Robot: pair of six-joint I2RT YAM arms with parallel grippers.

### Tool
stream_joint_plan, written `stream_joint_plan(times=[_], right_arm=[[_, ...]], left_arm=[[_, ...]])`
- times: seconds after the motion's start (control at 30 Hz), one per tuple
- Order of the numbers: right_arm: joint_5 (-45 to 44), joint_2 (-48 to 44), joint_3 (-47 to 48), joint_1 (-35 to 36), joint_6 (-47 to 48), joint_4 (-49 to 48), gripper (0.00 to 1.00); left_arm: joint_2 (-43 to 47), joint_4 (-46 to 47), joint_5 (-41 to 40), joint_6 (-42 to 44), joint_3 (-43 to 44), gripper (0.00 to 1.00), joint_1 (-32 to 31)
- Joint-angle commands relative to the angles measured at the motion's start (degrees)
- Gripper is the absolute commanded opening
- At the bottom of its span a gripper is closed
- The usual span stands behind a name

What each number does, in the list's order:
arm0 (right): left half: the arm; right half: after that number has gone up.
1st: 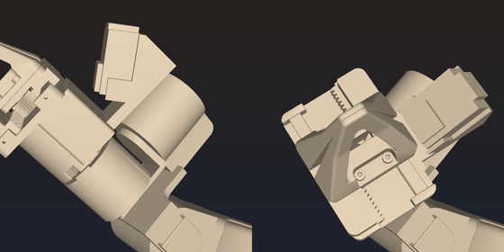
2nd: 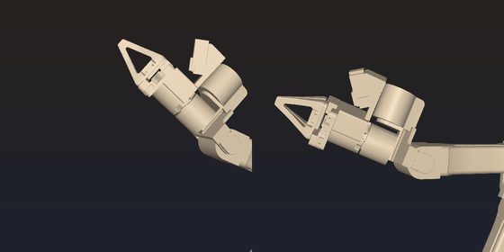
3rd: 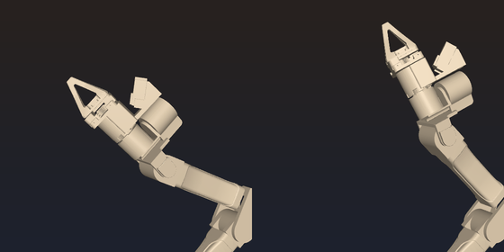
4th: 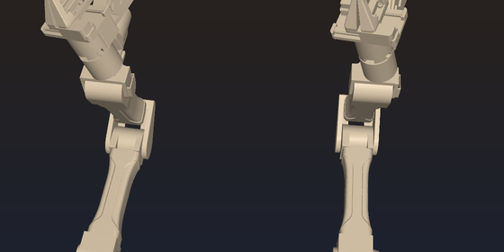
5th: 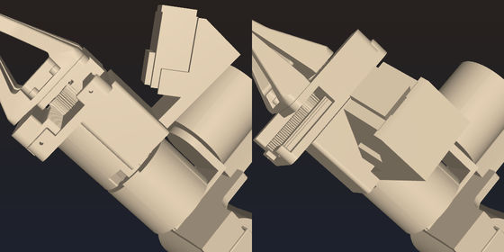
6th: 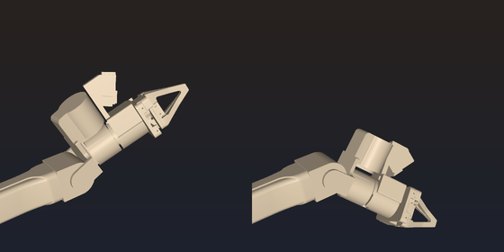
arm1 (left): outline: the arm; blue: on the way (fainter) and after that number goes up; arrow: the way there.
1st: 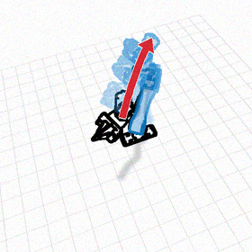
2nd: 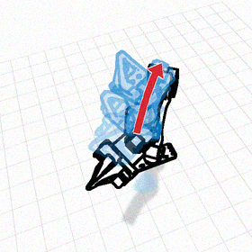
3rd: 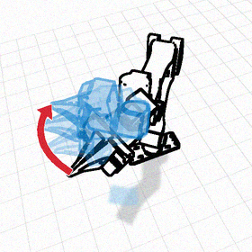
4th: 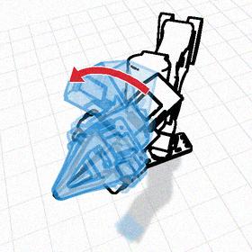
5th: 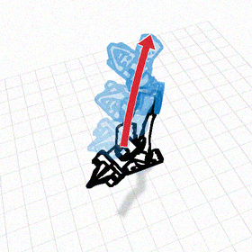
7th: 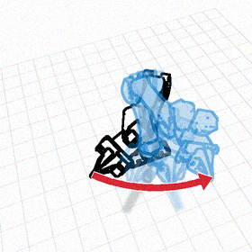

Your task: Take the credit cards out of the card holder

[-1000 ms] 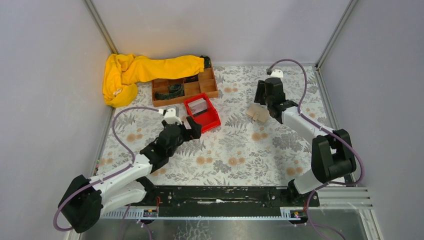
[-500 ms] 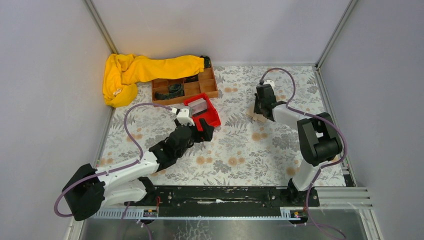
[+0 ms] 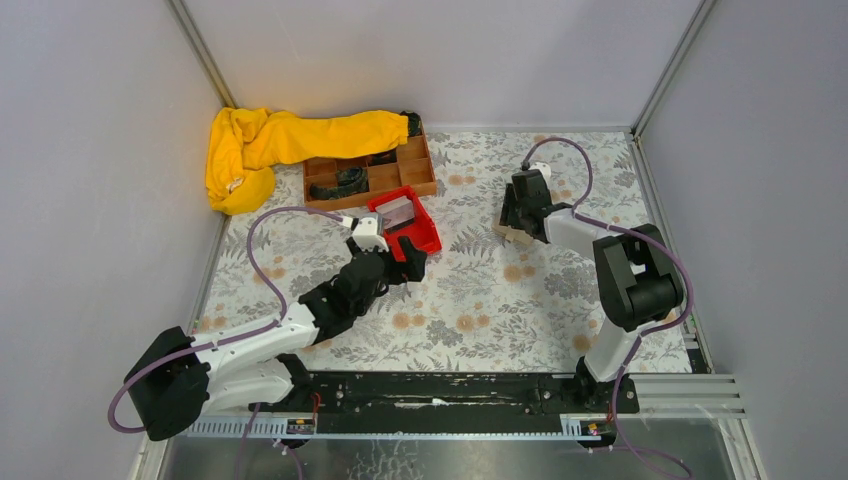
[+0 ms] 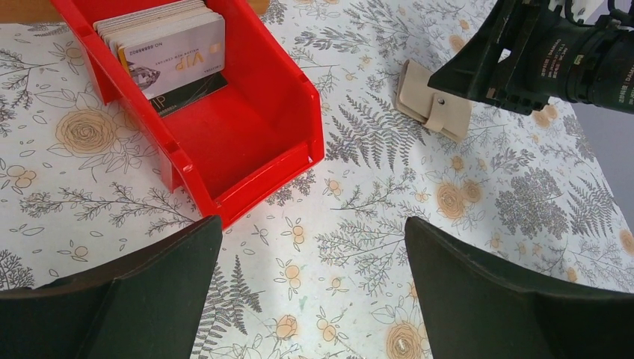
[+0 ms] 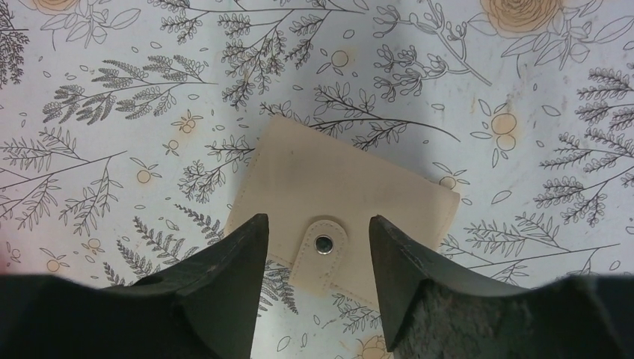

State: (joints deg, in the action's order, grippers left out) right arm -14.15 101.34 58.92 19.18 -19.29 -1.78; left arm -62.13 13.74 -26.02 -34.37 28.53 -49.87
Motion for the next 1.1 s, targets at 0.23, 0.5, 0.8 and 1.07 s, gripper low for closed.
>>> stream_joint_plan(times=[0.23, 0.5, 0.8, 1.07], right_arm=[[-4.6, 3.0, -2.1, 3.4, -3.5, 1.3, 0.44], [-7.4, 0.2, -4.6, 5.1, -2.7, 3.7, 0.01], [-6.6, -14.2, -14.1, 9.2, 0.6, 1.1, 0.0], [-1.1, -29.6, -23.5, 9.6, 6.3, -9.8, 0.0]], left_arm=[[1.0, 1.4, -2.9, 0.9, -0.1, 1.0, -0.4], [1.9, 1.3, -3.6, 0.9, -0.8, 1.0, -0.4], [1.2, 2.5, -2.4, -0.1, -1.6, 1.0, -0.4], [0.0, 3.1, -1.0, -1.1, -0.8, 1.0, -0.6]])
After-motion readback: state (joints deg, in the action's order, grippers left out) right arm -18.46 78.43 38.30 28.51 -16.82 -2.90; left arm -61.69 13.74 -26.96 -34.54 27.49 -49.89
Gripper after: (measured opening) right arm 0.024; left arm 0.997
